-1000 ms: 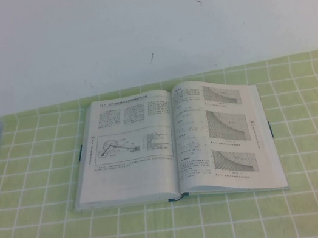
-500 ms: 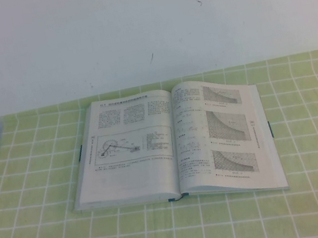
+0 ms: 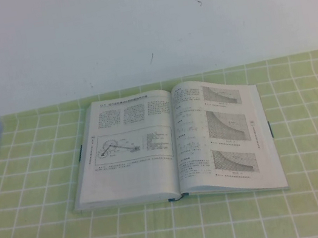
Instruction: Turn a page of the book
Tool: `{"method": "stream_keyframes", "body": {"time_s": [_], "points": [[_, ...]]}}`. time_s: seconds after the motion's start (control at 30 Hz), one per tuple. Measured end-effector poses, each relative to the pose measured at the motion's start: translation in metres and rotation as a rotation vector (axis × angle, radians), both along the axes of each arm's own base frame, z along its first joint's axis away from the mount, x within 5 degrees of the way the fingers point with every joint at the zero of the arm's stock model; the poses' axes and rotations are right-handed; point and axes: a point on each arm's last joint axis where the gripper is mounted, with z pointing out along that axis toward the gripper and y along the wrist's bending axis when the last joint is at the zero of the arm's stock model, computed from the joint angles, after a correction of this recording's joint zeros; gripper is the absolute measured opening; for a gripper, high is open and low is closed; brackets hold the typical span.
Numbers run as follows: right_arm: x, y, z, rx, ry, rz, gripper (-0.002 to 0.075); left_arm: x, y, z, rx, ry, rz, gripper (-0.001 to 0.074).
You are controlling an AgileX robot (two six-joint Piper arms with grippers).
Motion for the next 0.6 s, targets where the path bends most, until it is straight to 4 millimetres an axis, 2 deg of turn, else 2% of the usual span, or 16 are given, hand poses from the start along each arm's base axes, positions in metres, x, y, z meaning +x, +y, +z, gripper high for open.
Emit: {"method": "stream_keyframes", "body": {"time_s": [0.2, 0.47, 0.6], "points": [[-0.003, 0.000, 0.007, 0.082, -0.092, 0.033, -0.0003, -0.003, 0.001, 0.006, -0.015, -0.079, 0.002, -0.0004], [-0.003, 0.000, 0.008, 0.156, -0.107, 0.062, -0.0003, -0.005, 0.004, 0.010, -0.066, -0.118, 0.009, -0.0004], [-0.003, 0.000, 0.007, 0.163, -0.083, 0.062, -0.0003, -0.004, 0.006, 0.013, -0.124, -0.063, 0.008, -0.0004]]}}
